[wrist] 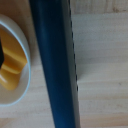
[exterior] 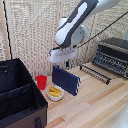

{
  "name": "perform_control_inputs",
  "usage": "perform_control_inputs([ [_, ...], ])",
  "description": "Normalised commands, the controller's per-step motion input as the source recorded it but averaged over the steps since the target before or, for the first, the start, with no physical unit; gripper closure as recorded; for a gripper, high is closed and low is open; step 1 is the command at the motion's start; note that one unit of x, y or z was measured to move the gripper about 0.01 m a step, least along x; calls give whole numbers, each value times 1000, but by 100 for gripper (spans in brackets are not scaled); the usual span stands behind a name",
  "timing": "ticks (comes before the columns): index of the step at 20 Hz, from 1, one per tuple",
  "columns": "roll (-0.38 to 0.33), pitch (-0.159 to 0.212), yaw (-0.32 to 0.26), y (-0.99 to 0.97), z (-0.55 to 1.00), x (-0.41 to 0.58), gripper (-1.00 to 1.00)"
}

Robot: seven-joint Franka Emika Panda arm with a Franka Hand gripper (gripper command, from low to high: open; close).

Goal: Please shift your gripper toward the book. Carefully hold the book with your gripper. Gently transport the book using your gripper to the caddy's front section. Safely let the book go into the caddy's front area.

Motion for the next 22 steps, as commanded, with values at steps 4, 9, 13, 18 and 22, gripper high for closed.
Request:
perform_control_inputs([
  [4, 1, 32, -74, -99, -373, 0, -100],
  [9, 19, 48, -189, -20, -237, 22, 100],
  [13, 3, 4, -88, 0, -19, 0, 100],
  [18, -3, 0, -3, 53, 0, 3, 100],
  [22, -9, 0, -33, 148, 0, 0, 100],
])
